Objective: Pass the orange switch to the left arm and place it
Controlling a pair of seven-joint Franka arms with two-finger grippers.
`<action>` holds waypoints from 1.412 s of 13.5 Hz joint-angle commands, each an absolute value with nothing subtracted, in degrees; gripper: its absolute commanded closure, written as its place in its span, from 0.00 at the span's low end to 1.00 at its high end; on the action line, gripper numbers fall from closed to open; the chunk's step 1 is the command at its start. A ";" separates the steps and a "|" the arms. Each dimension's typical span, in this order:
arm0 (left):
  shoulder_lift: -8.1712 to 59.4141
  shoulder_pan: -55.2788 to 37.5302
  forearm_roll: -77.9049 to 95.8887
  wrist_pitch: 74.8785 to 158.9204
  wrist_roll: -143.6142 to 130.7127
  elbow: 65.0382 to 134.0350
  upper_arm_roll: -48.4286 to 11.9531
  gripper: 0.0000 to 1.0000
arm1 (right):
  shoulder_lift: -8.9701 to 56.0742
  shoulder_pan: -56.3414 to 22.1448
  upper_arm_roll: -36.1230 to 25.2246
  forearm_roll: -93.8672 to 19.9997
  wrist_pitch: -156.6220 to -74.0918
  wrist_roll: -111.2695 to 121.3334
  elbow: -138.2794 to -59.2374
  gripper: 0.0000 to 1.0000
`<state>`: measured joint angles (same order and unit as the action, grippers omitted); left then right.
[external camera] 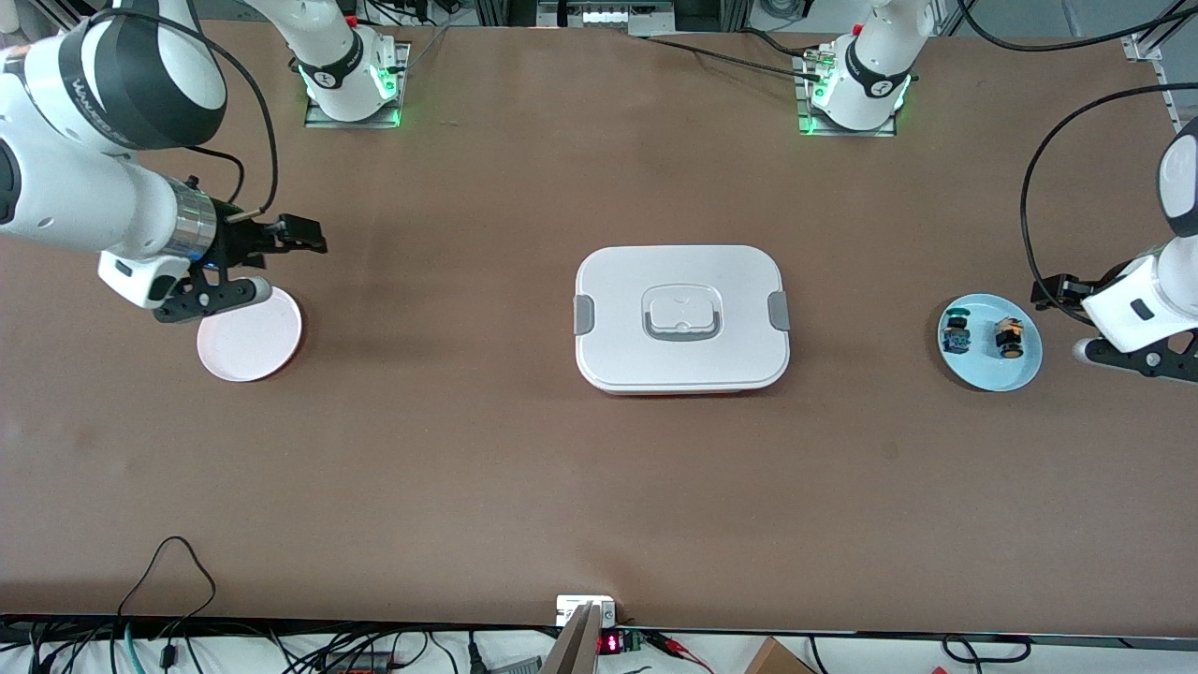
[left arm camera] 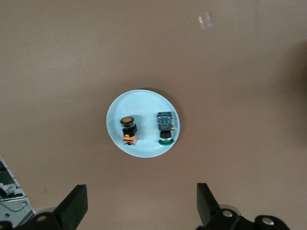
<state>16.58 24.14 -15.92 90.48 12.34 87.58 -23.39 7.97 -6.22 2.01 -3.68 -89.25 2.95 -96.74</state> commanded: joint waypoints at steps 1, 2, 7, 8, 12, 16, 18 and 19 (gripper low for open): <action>17.58 24.35 -12.49 85.71 12.66 82.28 -24.43 0.00 | 5.98 -3.79 0.97 4.28 -86.57 1.32 -94.23 0.00; 17.40 24.35 -11.96 84.65 11.79 82.00 -24.96 0.00 | 5.98 -2.13 0.53 5.96 -87.01 1.49 -93.17 0.00; 10.30 11.97 -3.71 84.03 3.53 85.51 -13.65 0.00 | 5.36 -0.70 -3.68 5.36 -86.66 -0.18 -87.83 0.00; 8.72 11.26 -2.04 84.37 2.38 87.17 -12.23 0.00 | 5.36 -0.53 -3.78 5.27 -86.49 -0.18 -85.71 0.00; 2.91 4.23 2.20 88.41 1.23 95.61 -1.24 0.00 | 1.77 -0.62 -3.60 1.43 -87.79 -0.88 -89.44 0.00; 2.64 4.57 1.93 88.59 -1.57 96.06 -1.41 0.00 | -0.88 -0.09 -4.04 0.26 -95.08 0.17 -96.76 0.00; 2.64 4.48 1.58 88.94 -3.86 96.07 -1.93 0.00 | -0.88 0.09 -4.04 0.44 -94.93 0.26 -96.25 0.00; 2.64 4.48 1.41 90.08 -4.22 96.06 -2.02 0.00 | -0.88 0.09 -4.04 0.44 -94.49 0.26 -95.98 0.00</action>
